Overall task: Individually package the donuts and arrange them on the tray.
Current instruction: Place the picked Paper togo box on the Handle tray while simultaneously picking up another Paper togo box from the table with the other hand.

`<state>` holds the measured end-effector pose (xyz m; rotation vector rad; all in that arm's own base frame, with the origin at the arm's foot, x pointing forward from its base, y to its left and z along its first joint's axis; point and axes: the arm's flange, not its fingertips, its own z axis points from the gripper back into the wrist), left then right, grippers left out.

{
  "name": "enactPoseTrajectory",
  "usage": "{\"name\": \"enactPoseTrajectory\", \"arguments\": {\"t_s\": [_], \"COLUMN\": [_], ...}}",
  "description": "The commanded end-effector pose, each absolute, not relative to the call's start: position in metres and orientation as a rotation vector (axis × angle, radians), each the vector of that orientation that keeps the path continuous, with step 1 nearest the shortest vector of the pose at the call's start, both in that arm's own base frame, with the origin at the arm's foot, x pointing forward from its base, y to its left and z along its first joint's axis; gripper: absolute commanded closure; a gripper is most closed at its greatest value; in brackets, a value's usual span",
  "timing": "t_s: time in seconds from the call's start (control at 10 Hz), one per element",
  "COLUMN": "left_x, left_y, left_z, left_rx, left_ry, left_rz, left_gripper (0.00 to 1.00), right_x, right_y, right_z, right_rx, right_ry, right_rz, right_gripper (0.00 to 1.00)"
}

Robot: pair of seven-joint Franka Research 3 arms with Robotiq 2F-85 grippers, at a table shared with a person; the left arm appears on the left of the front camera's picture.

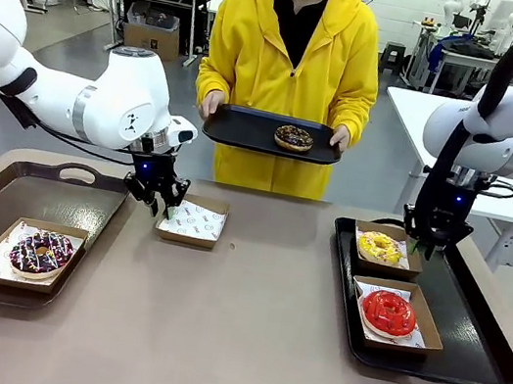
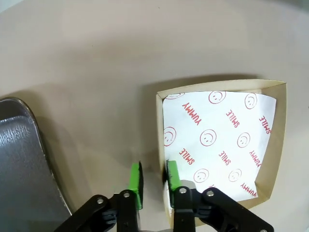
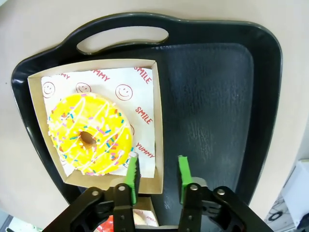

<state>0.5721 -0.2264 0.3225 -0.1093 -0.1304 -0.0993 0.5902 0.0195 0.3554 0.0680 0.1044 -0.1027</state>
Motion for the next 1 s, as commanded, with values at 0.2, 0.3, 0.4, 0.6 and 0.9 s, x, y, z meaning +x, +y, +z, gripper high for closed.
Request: {"name": "enactPoseTrajectory", "arguments": {"t_s": [0.2, 0.3, 0.4, 0.6, 0.9], "left_x": [0.575, 0.575, 0.575, 0.572, 0.555], "left_y": [-0.227, -0.227, -0.227, -0.228, -0.234], "left_z": [0.322, 0.322, 0.323, 0.334, 0.402], "left_rx": [-0.133, -0.134, -0.139, -0.142, -0.176], "left_ry": [-0.123, -0.123, -0.120, -0.103, -0.120], "left_rz": [-0.106, -0.106, -0.102, -0.079, -0.099], "left_gripper": [1.00, 1.00, 1.00, 1.00, 1.00], "right_x": [0.595, 0.595, 0.594, 0.580, 0.519], "right_y": [0.023, 0.023, 0.022, 0.015, -0.033], "right_z": [0.354, 0.355, 0.356, 0.376, 0.448], "right_rx": [0.046, 0.045, 0.047, 0.094, 0.368], "right_ry": [0.124, 0.126, 0.125, 0.105, 0.100], "right_rz": [-0.114, -0.116, -0.116, -0.101, 0.033], "right_gripper": [0.00, 0.00, 0.00, 0.00, 0.00]}}
